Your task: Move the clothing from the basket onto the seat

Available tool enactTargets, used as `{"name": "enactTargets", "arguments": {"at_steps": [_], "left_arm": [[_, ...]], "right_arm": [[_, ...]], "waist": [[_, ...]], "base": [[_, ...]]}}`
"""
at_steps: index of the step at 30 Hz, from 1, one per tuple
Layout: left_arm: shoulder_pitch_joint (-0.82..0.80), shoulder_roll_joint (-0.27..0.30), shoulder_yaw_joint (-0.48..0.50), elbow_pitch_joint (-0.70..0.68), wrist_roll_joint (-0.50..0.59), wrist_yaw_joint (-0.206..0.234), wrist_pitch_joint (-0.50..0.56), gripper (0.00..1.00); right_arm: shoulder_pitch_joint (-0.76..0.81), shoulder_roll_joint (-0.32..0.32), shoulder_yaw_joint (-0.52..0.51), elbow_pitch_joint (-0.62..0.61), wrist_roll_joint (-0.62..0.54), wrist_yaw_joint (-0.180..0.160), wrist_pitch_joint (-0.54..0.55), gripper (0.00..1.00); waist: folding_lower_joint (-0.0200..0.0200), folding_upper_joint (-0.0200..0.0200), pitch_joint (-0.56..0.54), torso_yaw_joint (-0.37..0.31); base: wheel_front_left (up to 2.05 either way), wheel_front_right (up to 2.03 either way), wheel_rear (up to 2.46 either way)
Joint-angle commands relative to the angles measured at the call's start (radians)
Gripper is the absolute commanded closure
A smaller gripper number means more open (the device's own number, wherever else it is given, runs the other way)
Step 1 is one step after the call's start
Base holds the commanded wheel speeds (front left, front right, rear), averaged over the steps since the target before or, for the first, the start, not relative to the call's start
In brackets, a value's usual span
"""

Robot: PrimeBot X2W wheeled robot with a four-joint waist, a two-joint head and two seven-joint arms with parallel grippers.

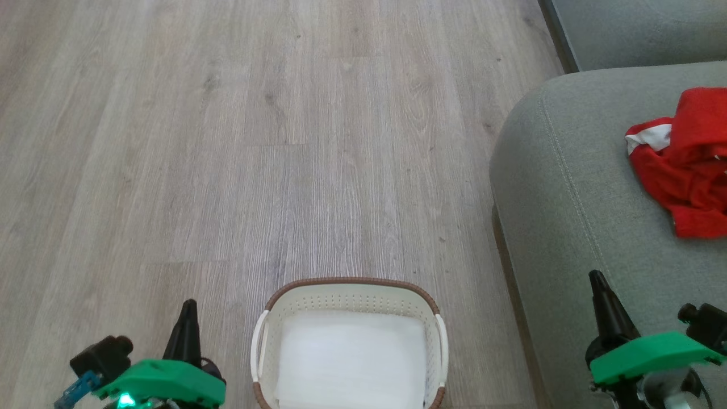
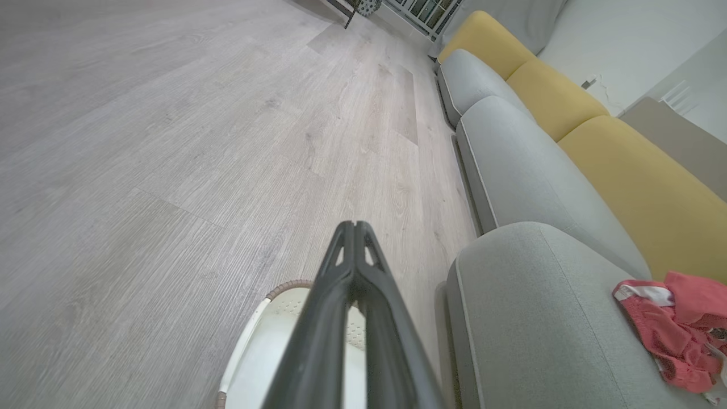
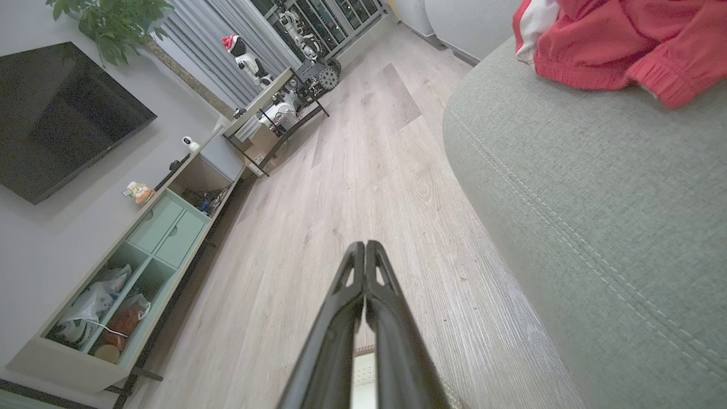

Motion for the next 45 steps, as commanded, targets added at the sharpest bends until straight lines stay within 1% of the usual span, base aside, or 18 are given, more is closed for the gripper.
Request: {"name": "enactTargets", "arguments": {"at_steps": [1, 18, 45], "left_arm": [[-0.052, 0.002, 0.023, -0.029, -0.024, -0.007, 0.006, 1.00], [-0.078, 0.002, 0.061, -0.026, -0.231, -0.032, 0.057, 1.00], [-0.115, 0.001, 0.117, -0.022, -0.529, -0.068, 0.133, 1.00]], "right_arm": [[-0.050, -0.002, -0.008, -0.027, 0.022, 0.000, 0.006, 1.00], [-0.073, 0.026, -0.041, -0.018, 0.188, 0.000, 0.057, 1.00], [-0.106, 0.067, -0.091, -0.005, 0.425, 0.000, 0.132, 1.00]], "waist": [[0.0000, -0.0001, 0.000, 0.000], [0.0000, -0.0001, 0.002, 0.001], [0.0000, -0.0001, 0.005, 0.001]], "base": [[0.00, 0.00, 0.00], [0.00, 0.00, 0.00], [0.00, 0.00, 0.00]]}}
